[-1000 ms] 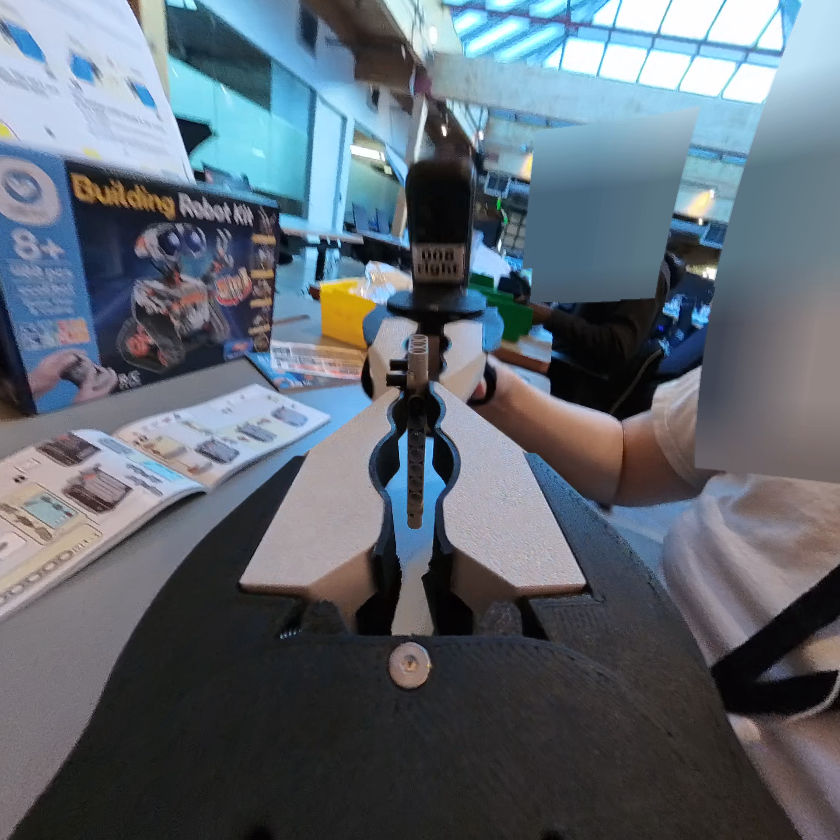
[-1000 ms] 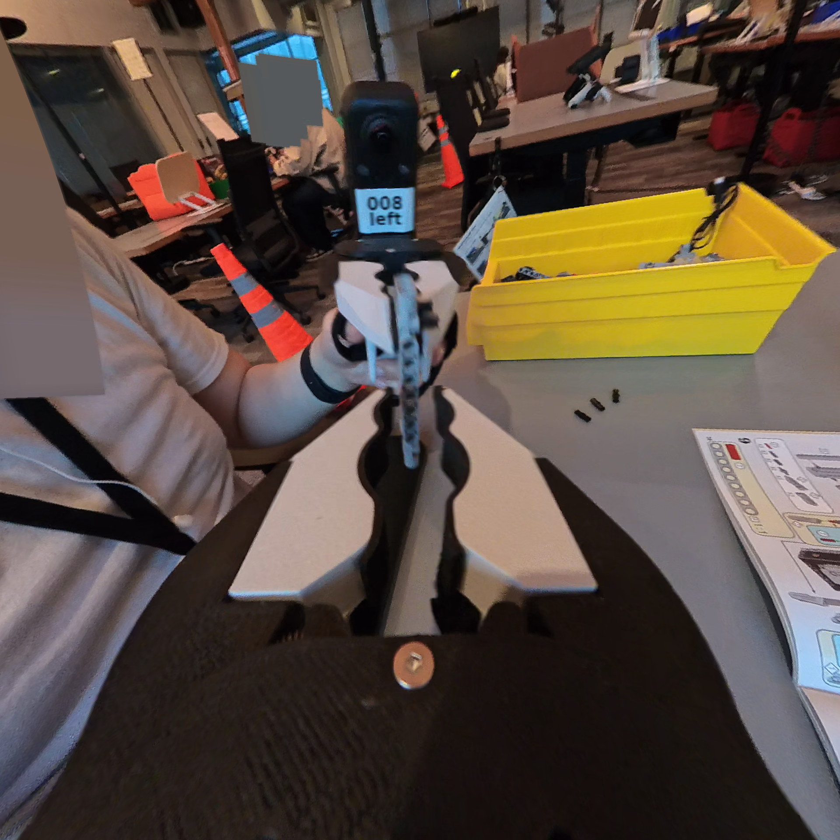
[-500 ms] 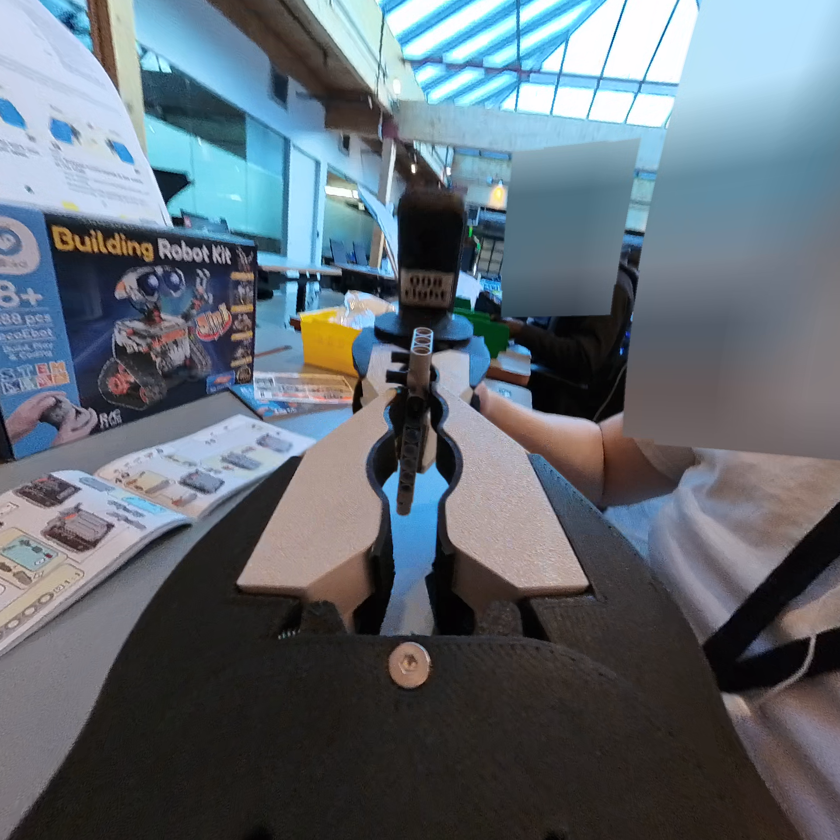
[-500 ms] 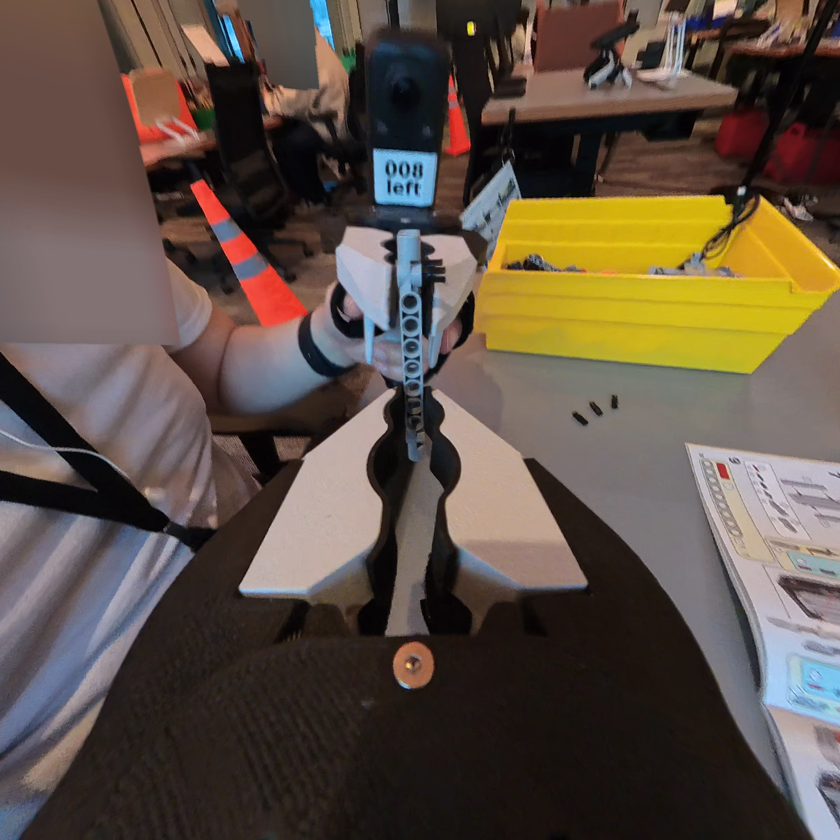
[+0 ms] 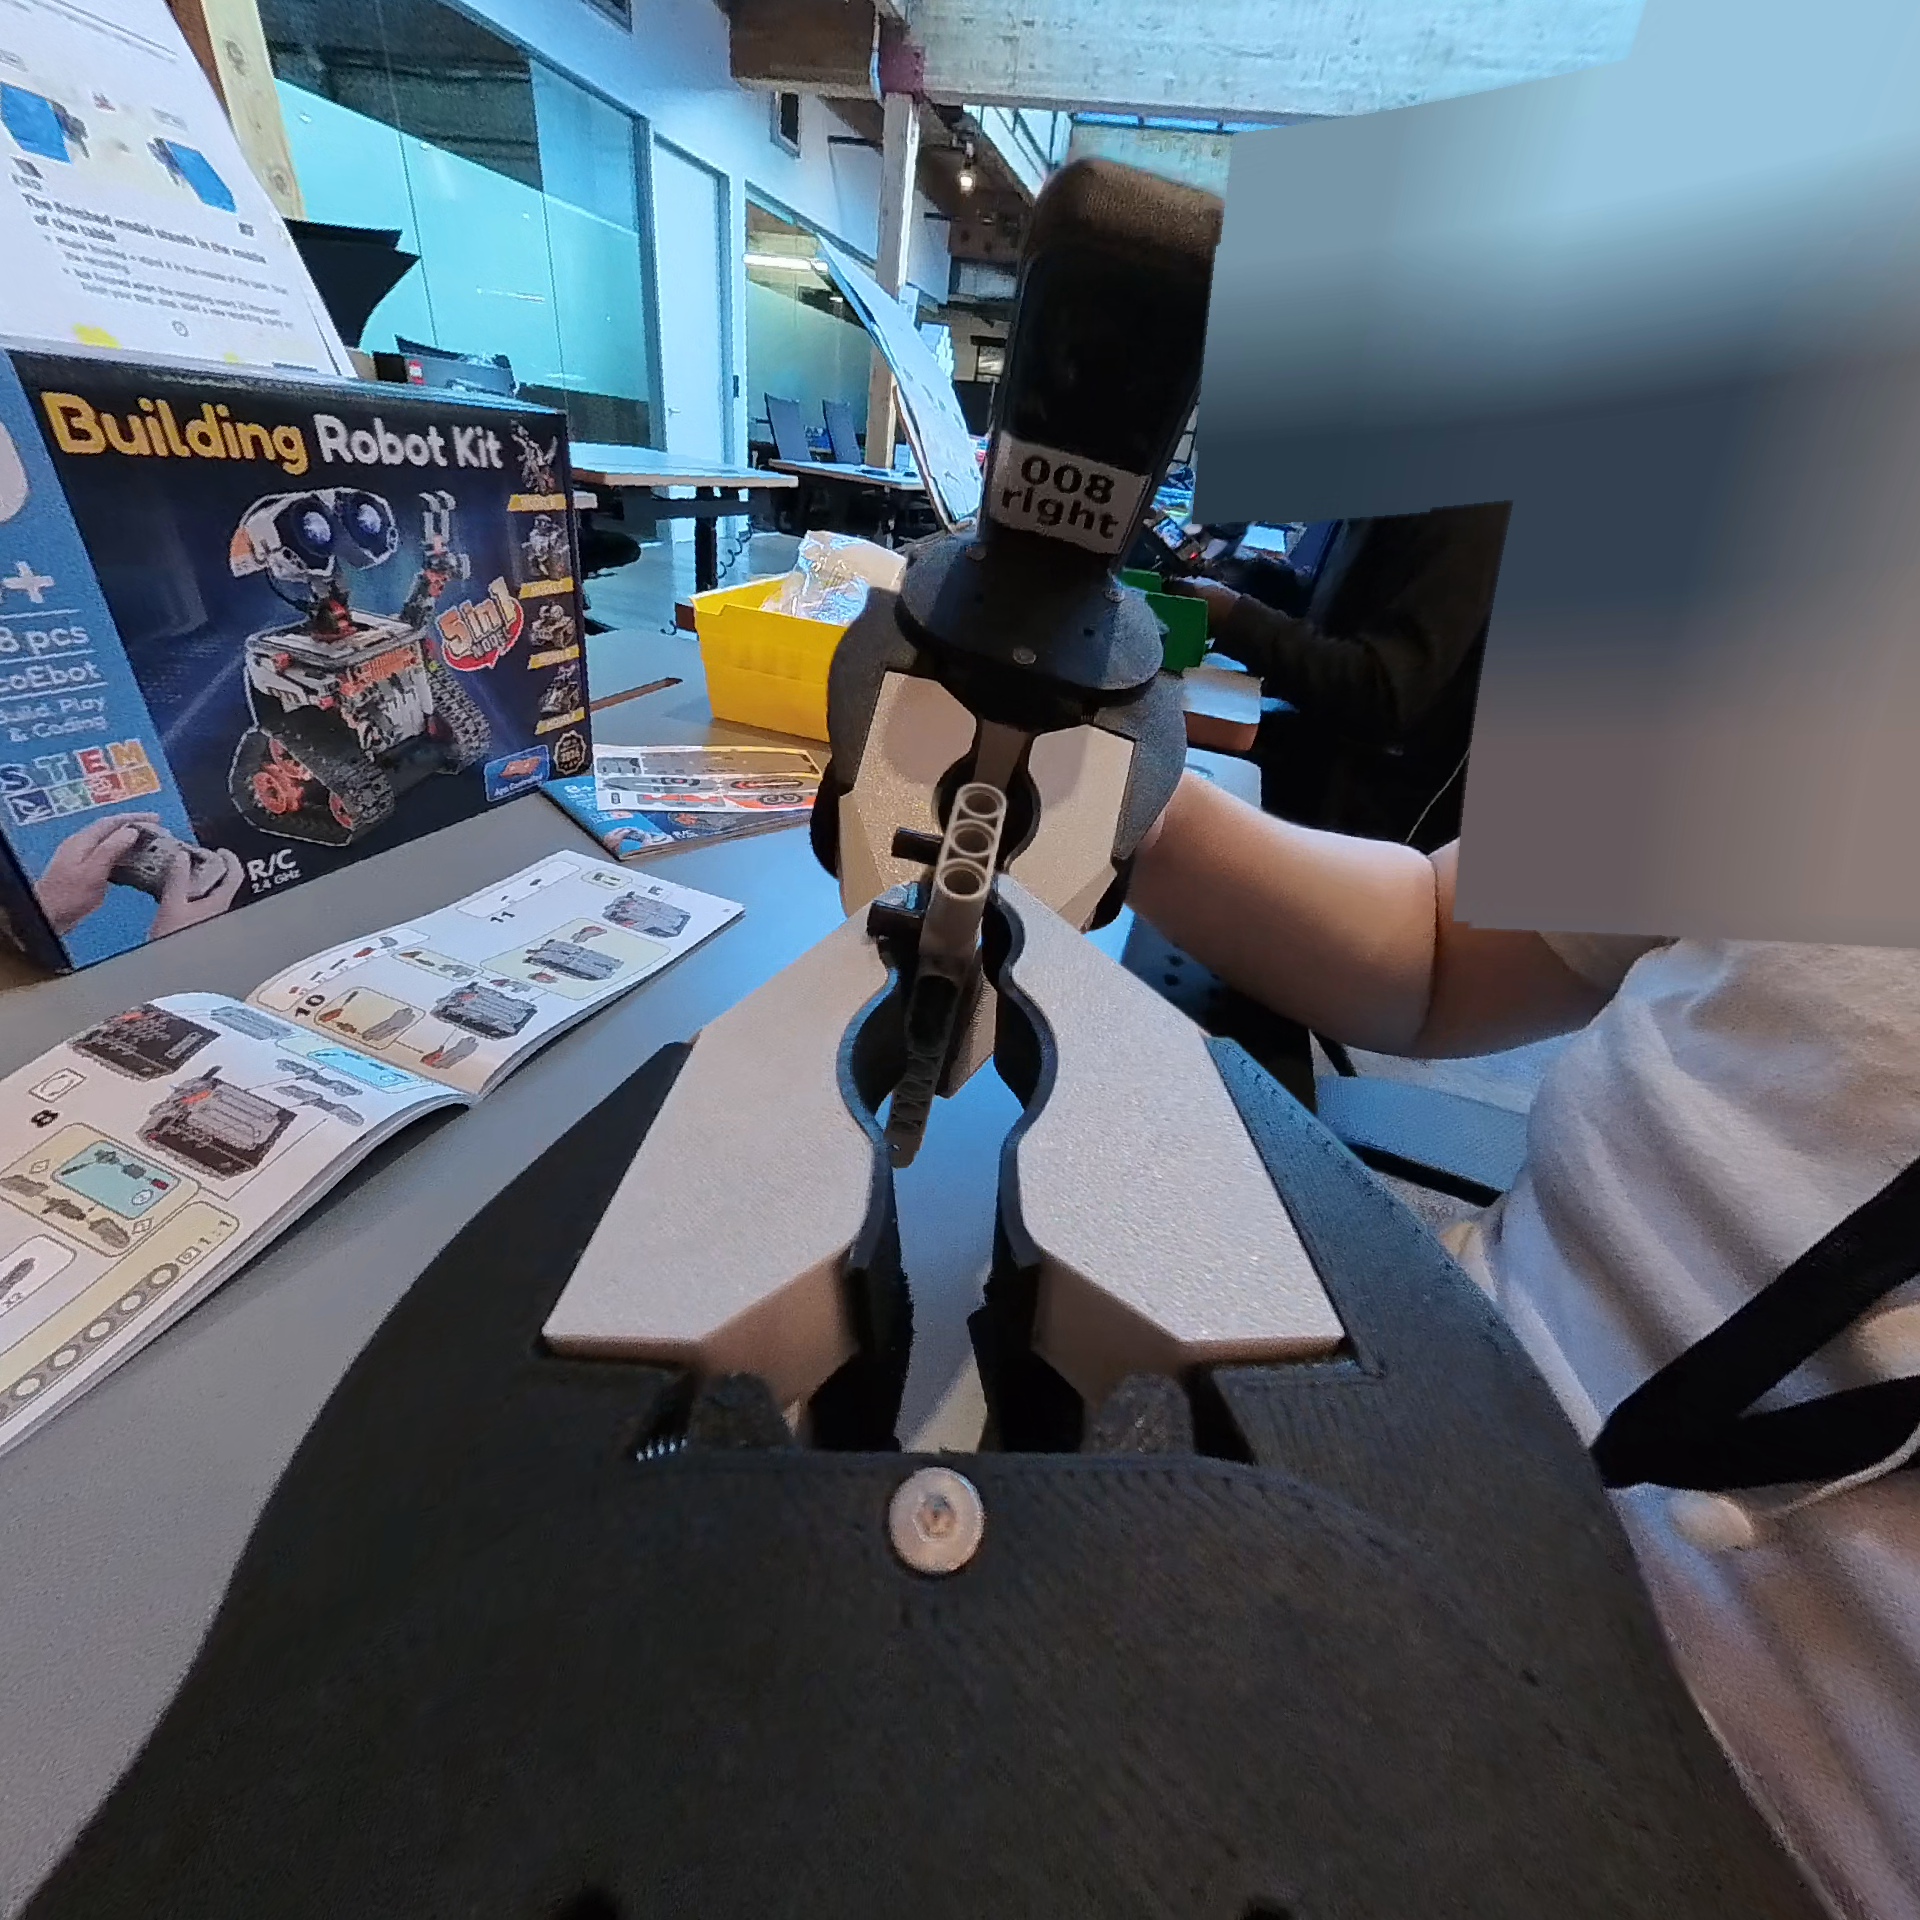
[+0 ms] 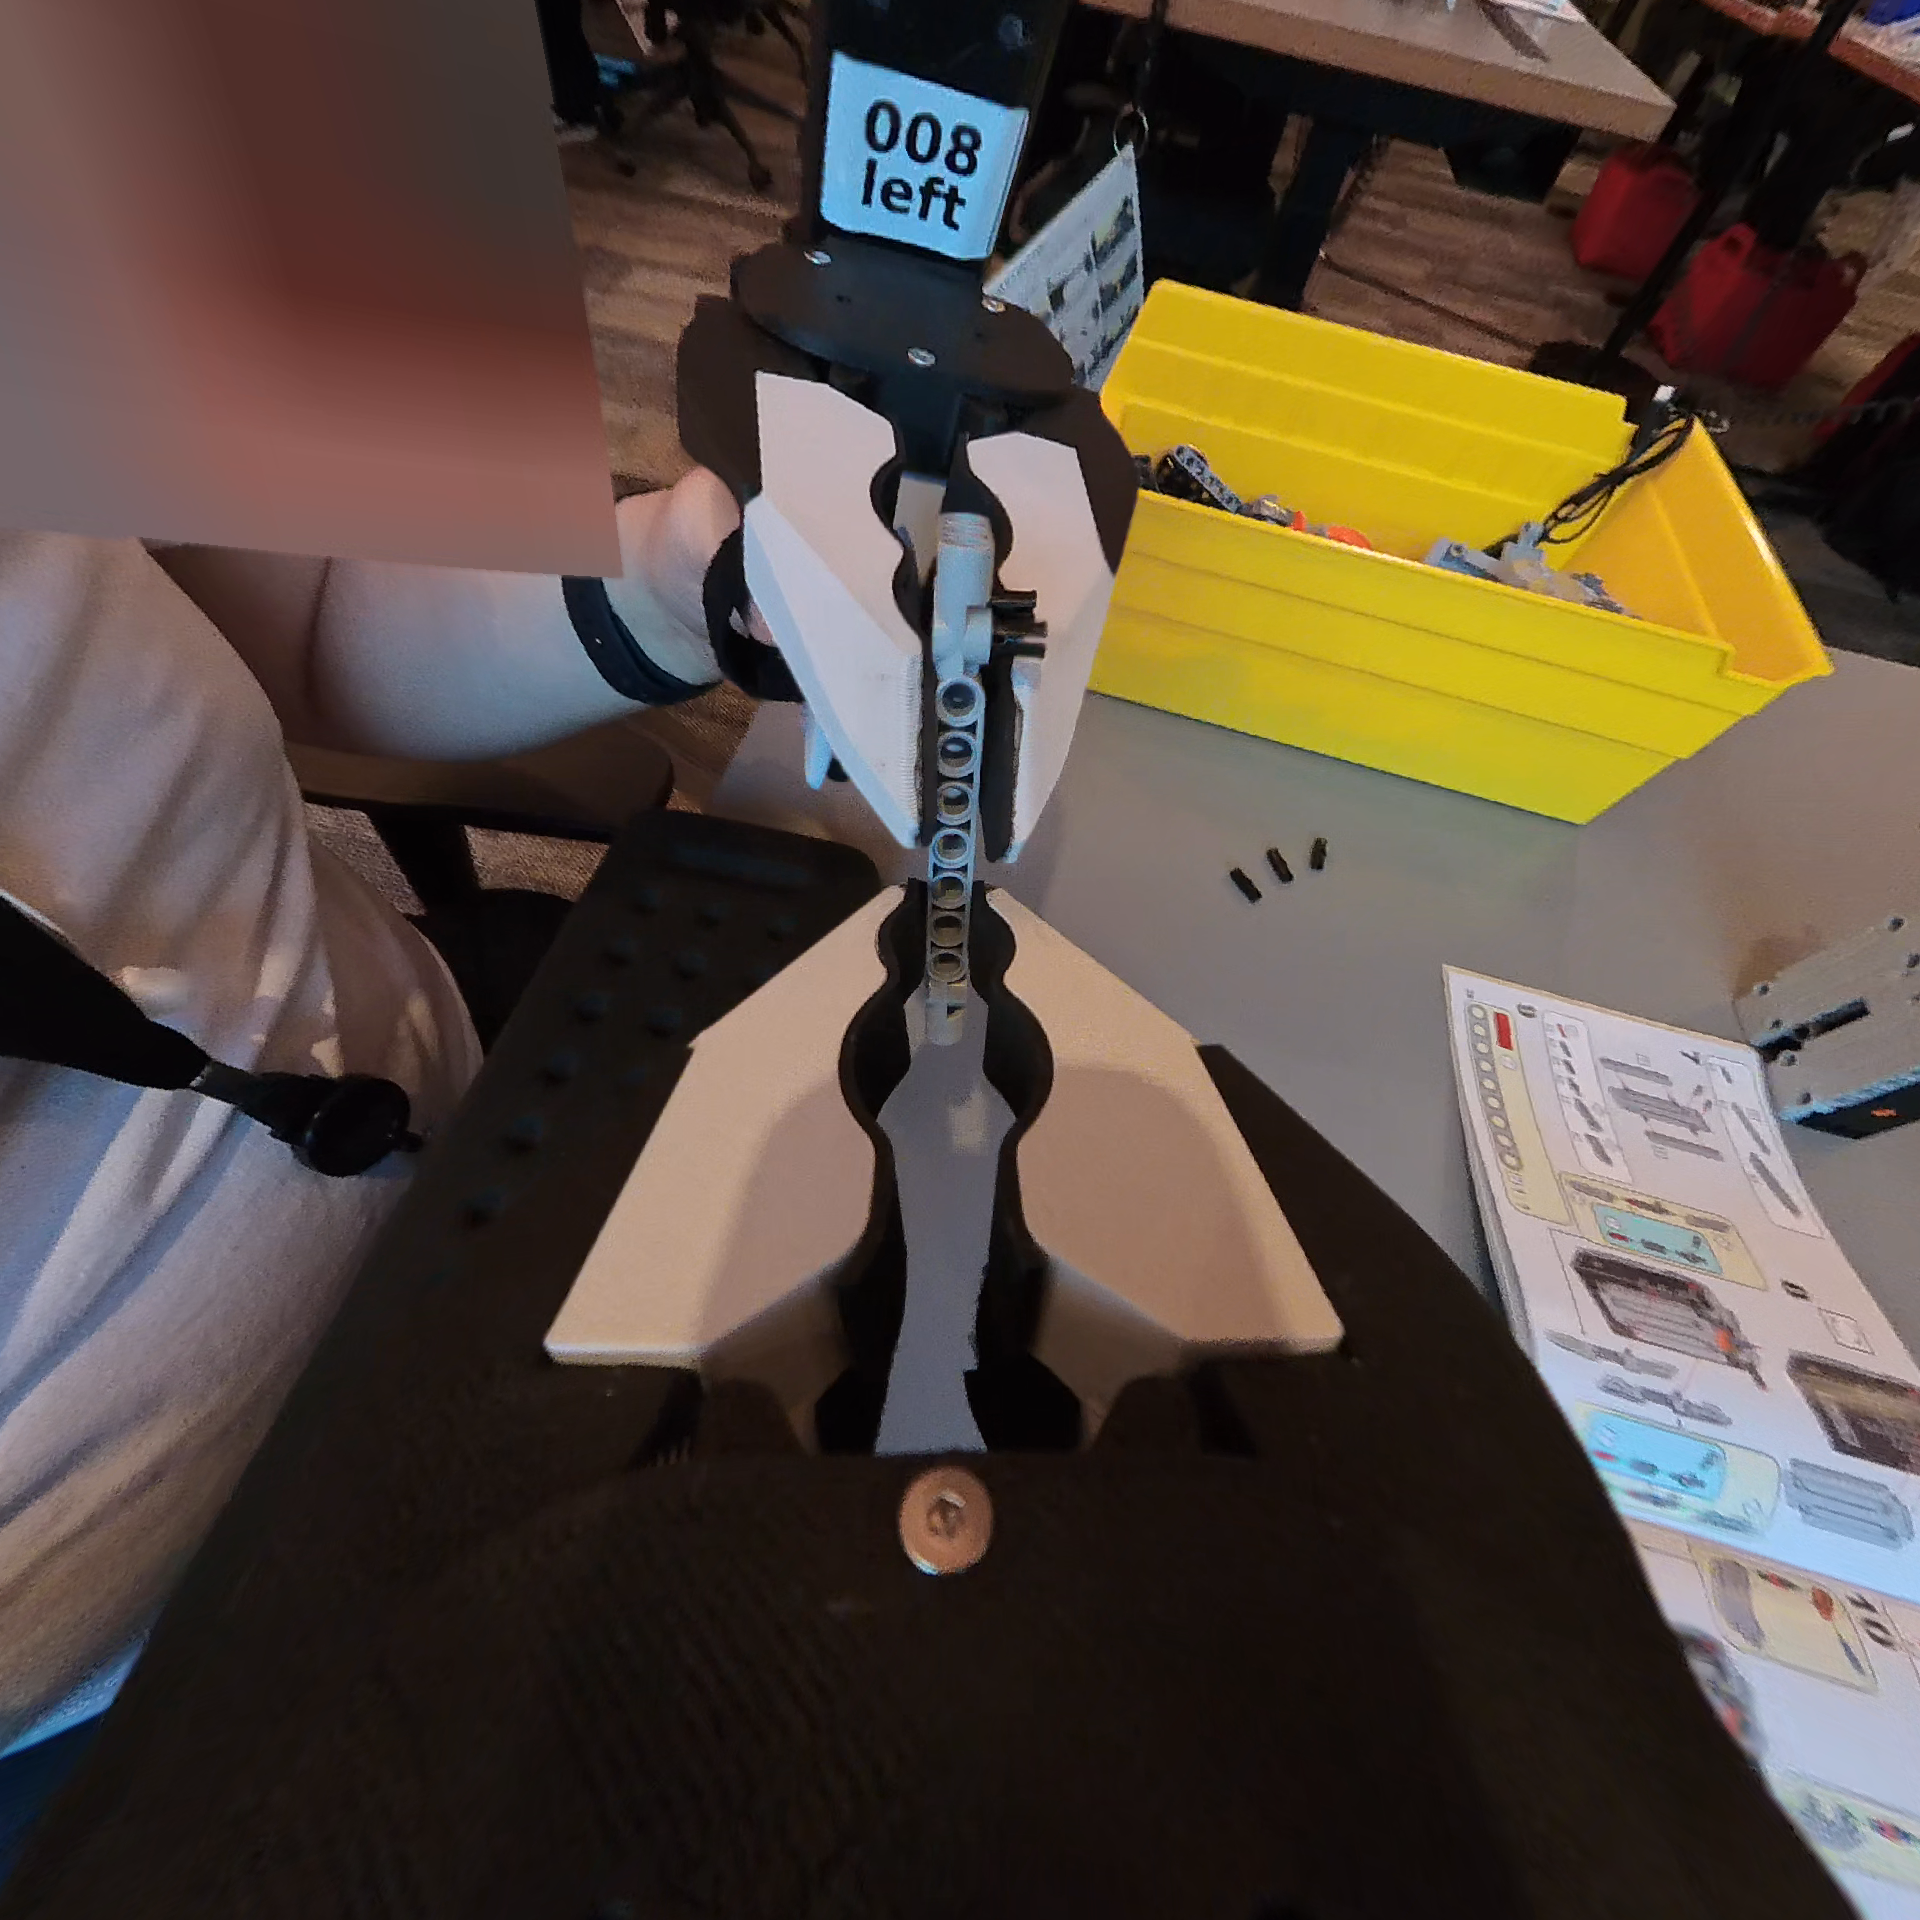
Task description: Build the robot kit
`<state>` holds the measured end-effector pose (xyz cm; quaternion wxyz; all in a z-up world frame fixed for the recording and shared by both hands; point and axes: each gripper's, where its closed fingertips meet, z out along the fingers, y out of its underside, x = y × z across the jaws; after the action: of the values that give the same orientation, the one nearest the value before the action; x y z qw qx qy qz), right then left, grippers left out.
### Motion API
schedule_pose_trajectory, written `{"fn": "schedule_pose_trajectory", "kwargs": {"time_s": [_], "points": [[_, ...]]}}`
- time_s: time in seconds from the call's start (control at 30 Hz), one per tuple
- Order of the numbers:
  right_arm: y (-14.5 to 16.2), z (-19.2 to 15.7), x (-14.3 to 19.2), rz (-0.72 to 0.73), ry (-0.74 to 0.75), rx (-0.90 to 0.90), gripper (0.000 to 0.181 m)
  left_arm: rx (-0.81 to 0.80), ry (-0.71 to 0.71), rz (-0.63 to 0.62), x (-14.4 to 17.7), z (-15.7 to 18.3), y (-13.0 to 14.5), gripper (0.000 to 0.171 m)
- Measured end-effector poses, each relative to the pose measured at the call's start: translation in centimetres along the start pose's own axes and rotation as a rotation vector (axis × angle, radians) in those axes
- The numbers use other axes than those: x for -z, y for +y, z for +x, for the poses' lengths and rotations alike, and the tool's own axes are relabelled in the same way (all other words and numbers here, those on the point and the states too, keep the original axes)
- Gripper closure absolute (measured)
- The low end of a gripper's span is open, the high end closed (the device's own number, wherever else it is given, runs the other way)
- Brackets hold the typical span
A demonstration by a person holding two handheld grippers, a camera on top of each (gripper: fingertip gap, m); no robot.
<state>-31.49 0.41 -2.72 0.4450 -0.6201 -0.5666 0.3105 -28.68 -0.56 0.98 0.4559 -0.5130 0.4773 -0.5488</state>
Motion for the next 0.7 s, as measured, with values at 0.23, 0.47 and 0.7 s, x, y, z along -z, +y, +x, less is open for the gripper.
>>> {"fn": "schedule_pose_trajectory", "kwargs": {"time_s": [0.23,0.47,0.7], "points": [[-0.8,-0.8,-0.2,0.113,-0.09,-0.095,0.175,0.042,0.023,0.009,0.6,0.6,-0.4,0.162],[-0.6,-1.0,-0.1,0.085,-0.079,-0.086,0.175,0.006,0.023,-0.019,0.8,0.7,-0.2,0.165],[-0.6,-1.8,-0.4,0.102,-0.137,-0.116,0.175,-0.013,0.025,-0.032,0.9,1.1,0.1,0.166]]}}
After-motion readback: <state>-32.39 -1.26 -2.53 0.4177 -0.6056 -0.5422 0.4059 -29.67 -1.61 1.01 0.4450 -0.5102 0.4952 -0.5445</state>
